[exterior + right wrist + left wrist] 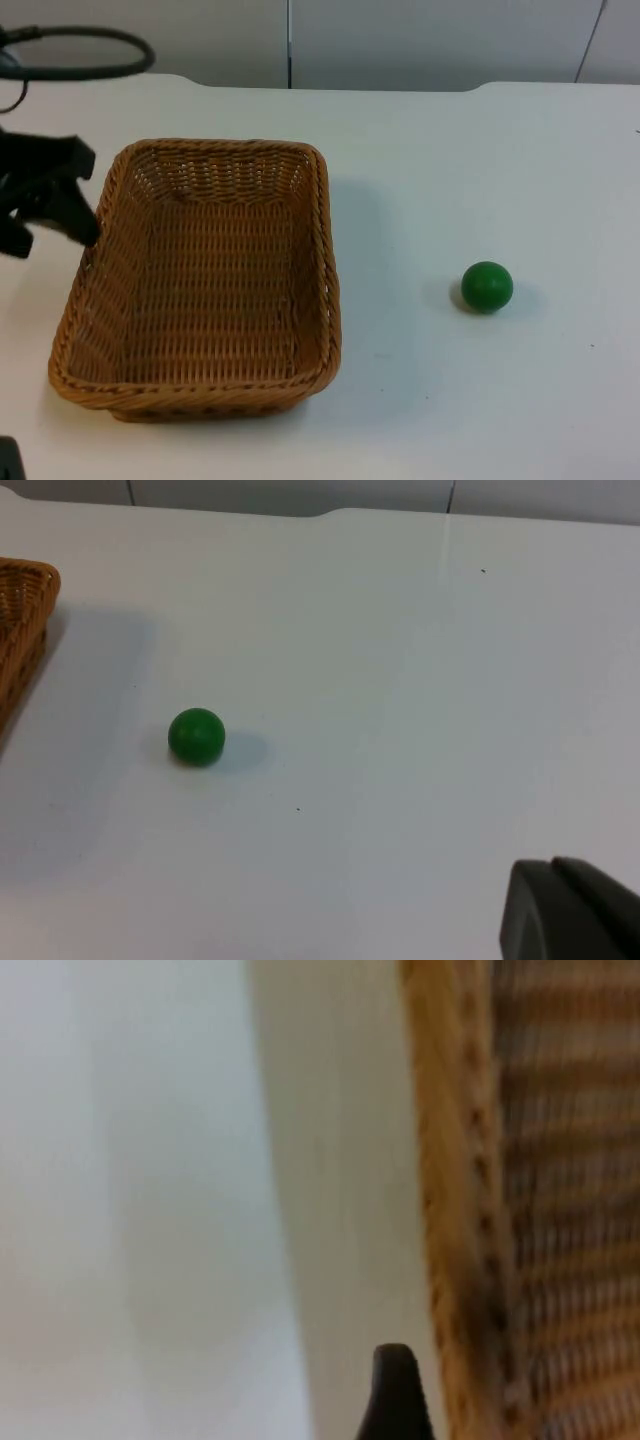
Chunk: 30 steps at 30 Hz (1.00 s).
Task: Pick up the basket with the left hand and place the ball into the basket with the right hand.
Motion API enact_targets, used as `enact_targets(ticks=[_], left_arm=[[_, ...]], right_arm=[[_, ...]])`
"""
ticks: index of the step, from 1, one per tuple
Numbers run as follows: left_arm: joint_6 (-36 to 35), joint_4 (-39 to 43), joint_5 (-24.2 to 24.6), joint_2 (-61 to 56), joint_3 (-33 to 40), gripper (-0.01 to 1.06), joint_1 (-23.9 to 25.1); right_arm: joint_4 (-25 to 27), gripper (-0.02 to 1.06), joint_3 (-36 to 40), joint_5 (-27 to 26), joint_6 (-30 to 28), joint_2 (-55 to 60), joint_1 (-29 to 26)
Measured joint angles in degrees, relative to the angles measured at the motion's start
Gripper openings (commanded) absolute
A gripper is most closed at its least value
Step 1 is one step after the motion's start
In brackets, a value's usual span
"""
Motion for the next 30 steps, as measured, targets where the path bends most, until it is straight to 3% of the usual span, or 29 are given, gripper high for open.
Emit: enact_targets(ticks=[6, 20, 30], left_arm=[[0.38, 0.08, -0.83, 4.05, -4.13, 0.60, -3.23], [0.27, 3.46, -5.84, 9.96, -6.46, 0.60, -3.31], [0.27, 3.72, -6.61, 14.24, -6.53, 0.60, -3.31]], right_arm=[[0.00, 0.00, 0.00, 0.00, 0.00, 0.00, 0.00], [0.00, 0.00, 0.00, 0.00, 0.00, 0.00, 0.00], [0.00, 0.00, 0.00, 0.00, 0.00, 0.00, 0.00]])
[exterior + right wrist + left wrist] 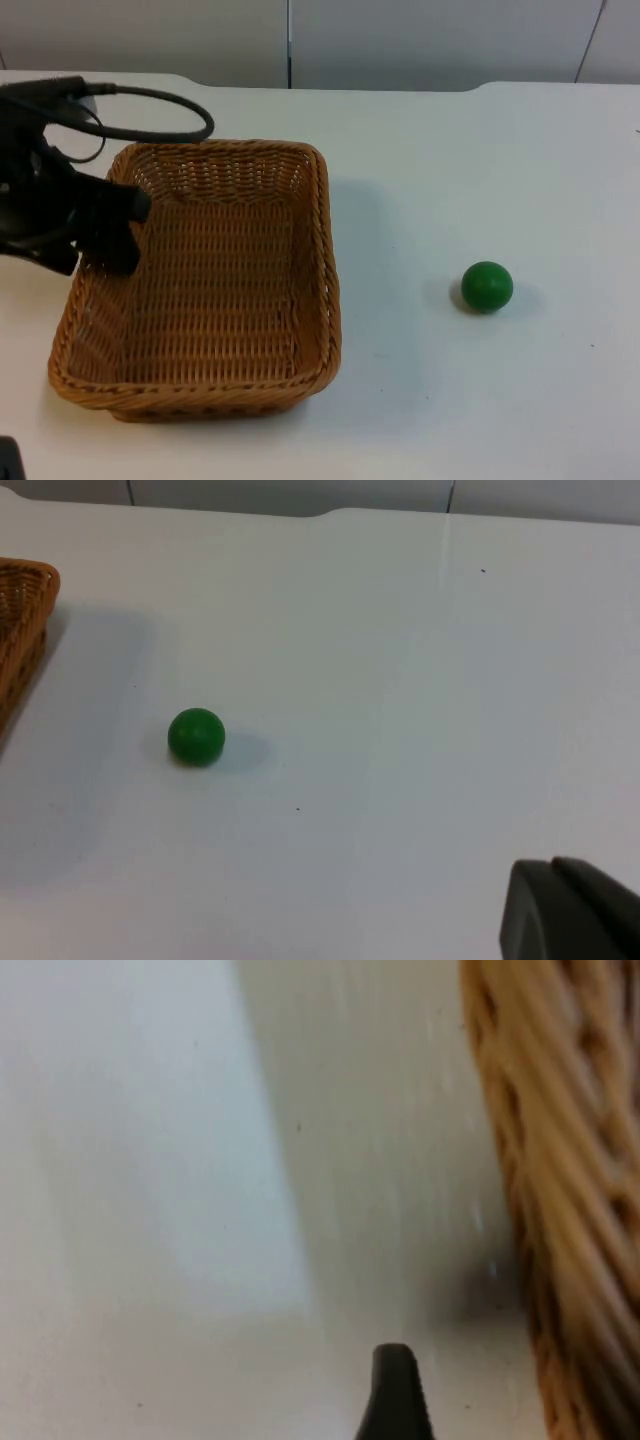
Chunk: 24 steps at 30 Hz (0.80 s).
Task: Pick up the basket with the left hand and place the ball into the basket with the right hand.
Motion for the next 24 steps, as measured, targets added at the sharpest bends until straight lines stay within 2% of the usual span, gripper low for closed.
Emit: enact_targets(ticks=[5, 9, 10, 11, 18, 24], left_arm=[[0.00, 0.00, -0.78, 2.00, 0.00, 0.54, 0.00], [0.00, -1.24, -0.86, 2.61, -0.15, 0.09, -0.14], [0.00, -1.44, -0.86, 2.61, -0.26, 0.09, -0.28], [-0.83, -2.34, -1.00, 2.61, -0.70, 0.00, -0.28], [-0.58, -2.22, 0.56, 3.11, -3.45, 0.00, -0.28], [-2.42, -2.22, 4.19, 3.21, -7.26, 0.00, -0.28]], right_arm=[[0.00, 0.00, 0.00, 0.00, 0.00, 0.00, 0.00], [0.00, 0.00, 0.00, 0.00, 0.00, 0.00, 0.00], [0.00, 0.00, 0.00, 0.00, 0.00, 0.00, 0.00], [0.00, 0.00, 0.00, 0.00, 0.00, 0.00, 0.00], [0.00, 0.00, 0.00, 0.00, 0.00, 0.00, 0.00], [0.00, 0.00, 0.00, 0.00, 0.00, 0.00, 0.00]])
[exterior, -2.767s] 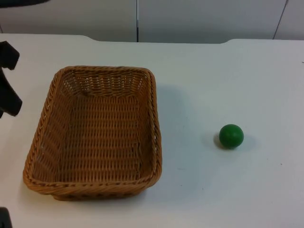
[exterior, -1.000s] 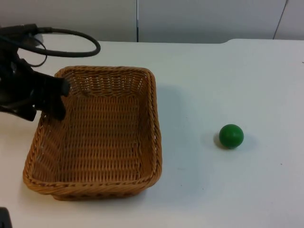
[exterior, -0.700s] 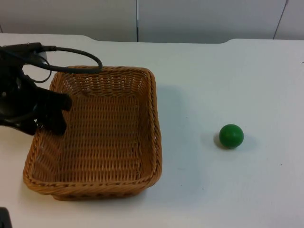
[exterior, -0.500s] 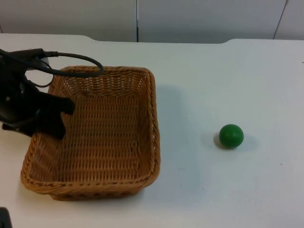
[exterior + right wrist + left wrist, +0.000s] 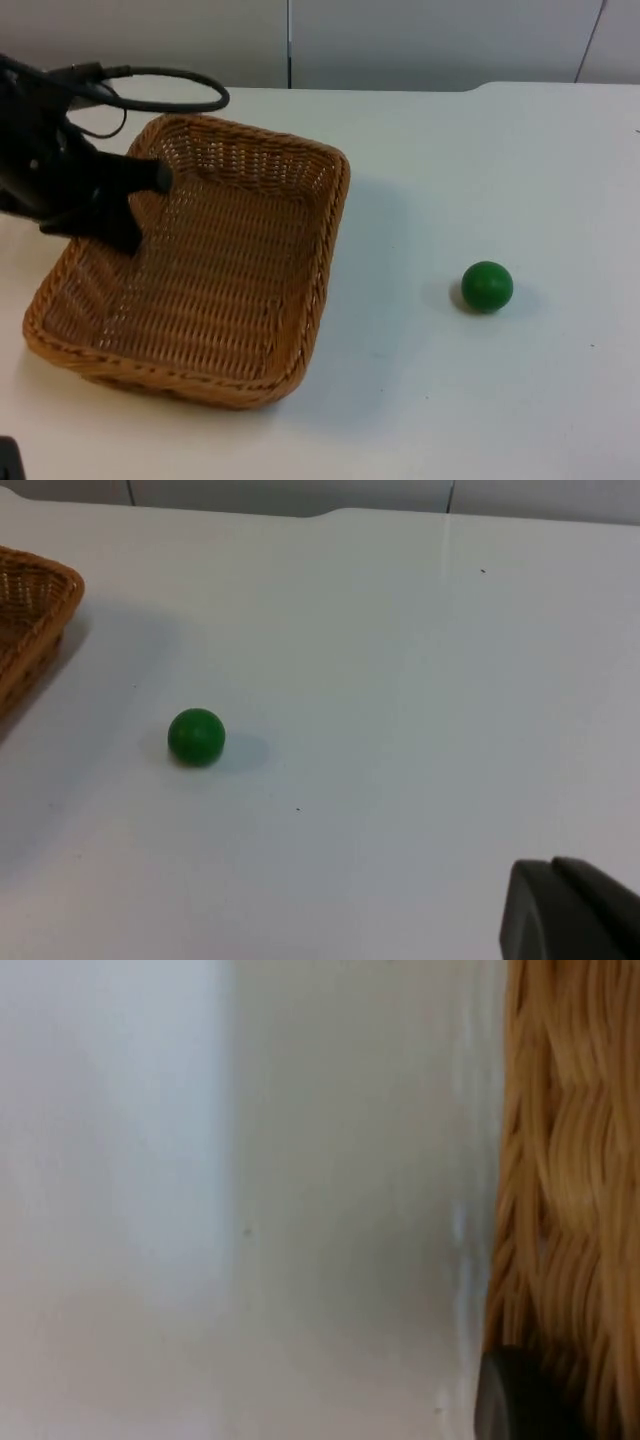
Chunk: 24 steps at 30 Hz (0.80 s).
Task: Pick up the basket with the left hand and place the ball into the basket with the right hand.
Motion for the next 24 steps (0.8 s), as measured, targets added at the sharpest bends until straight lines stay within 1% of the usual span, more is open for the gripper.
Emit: enact_targets(ticks=[2, 7, 11, 12, 15, 24], left_arm=[[-1.02, 0.00, 1.45, 0.09, -1.24, 0.00, 0.00], [-1.65, -1.37, 3.10, 0.23, -1.56, 0.00, 0.14], [-1.49, -5.80, 5.67, 0.23, -1.56, 0.00, 1.18], [-1.49, -5.80, 5.67, 0.23, -1.56, 0.00, 1.18], [-0.28, -9.68, 6.45, 0.23, -1.56, 0.00, 1.77], [0.68, -12.48, 6.21, -1.16, -1.56, 0.00, 1.87]], right_arm=[[0.00, 0.00, 0.00, 0.00, 0.00, 0.00, 0.00], [0.00, 0.00, 0.00, 0.00, 0.00, 0.00, 0.00], [0.00, 0.00, 0.00, 0.00, 0.00, 0.00, 0.00], [0.00, 0.00, 0.00, 0.00, 0.00, 0.00, 0.00], [0.00, 0.00, 0.00, 0.00, 0.00, 0.00, 0.00], [0.00, 0.00, 0.00, 0.00, 0.00, 0.00, 0.00]])
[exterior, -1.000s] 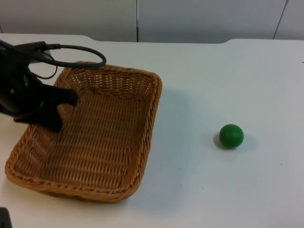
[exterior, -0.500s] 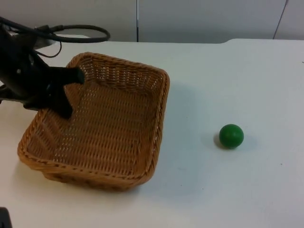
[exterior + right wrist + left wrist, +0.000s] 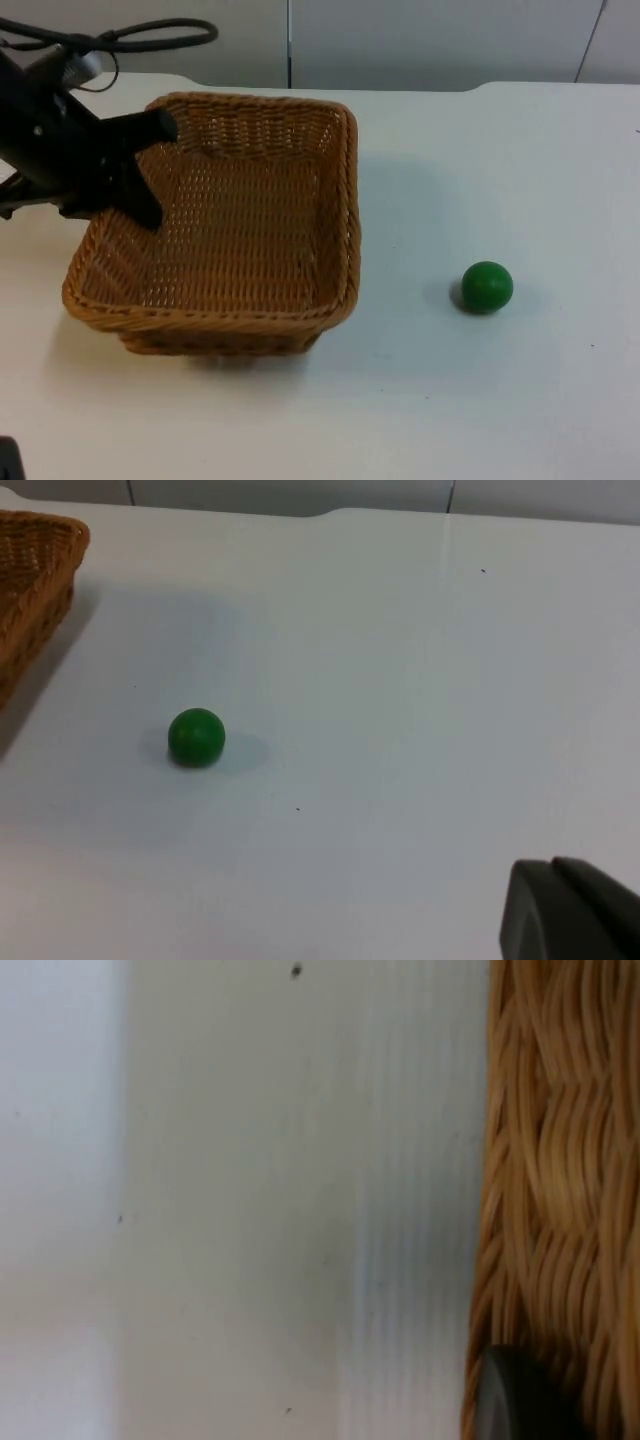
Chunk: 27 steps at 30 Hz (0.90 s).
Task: Pick up the basket with the left hand and place the ball into the basket with the right hand.
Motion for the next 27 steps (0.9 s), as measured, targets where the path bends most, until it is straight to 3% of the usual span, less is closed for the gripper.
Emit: enact_targets(ticks=[27], left_arm=[[0.33, -3.35, -0.77, -3.50, 0.00, 0.00, 0.00]], right_arm=[[0.00, 0.00, 0.00, 0.00, 0.00, 0.00, 0.00]])
